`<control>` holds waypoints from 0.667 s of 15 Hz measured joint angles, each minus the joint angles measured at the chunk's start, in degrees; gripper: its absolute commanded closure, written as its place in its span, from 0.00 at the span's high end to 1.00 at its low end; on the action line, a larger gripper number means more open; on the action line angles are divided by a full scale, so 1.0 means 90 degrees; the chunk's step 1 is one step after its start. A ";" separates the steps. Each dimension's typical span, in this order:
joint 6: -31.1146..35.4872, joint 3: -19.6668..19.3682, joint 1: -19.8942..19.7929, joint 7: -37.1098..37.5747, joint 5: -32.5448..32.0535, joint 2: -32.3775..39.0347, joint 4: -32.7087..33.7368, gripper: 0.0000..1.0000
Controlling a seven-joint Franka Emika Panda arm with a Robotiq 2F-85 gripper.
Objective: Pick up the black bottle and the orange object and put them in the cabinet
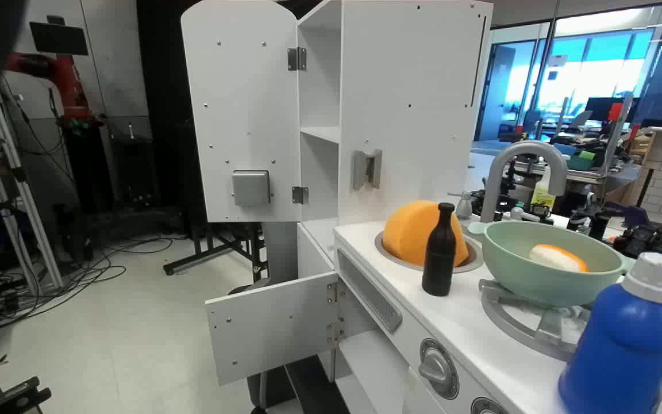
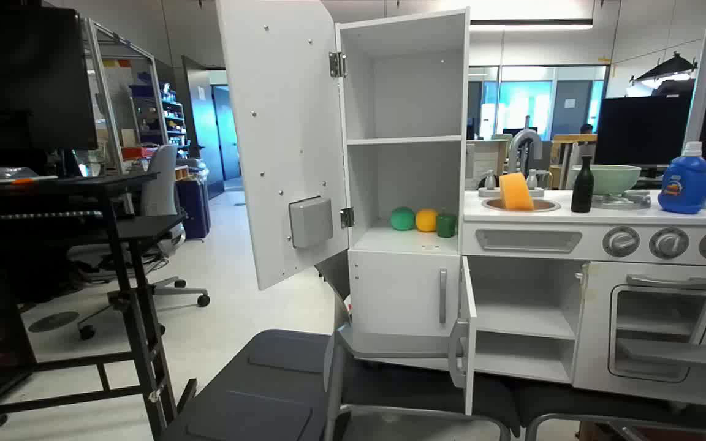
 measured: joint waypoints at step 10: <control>0.0268 0.0035 -0.0020 0.0255 0.0000 0.0308 0.0244 1.00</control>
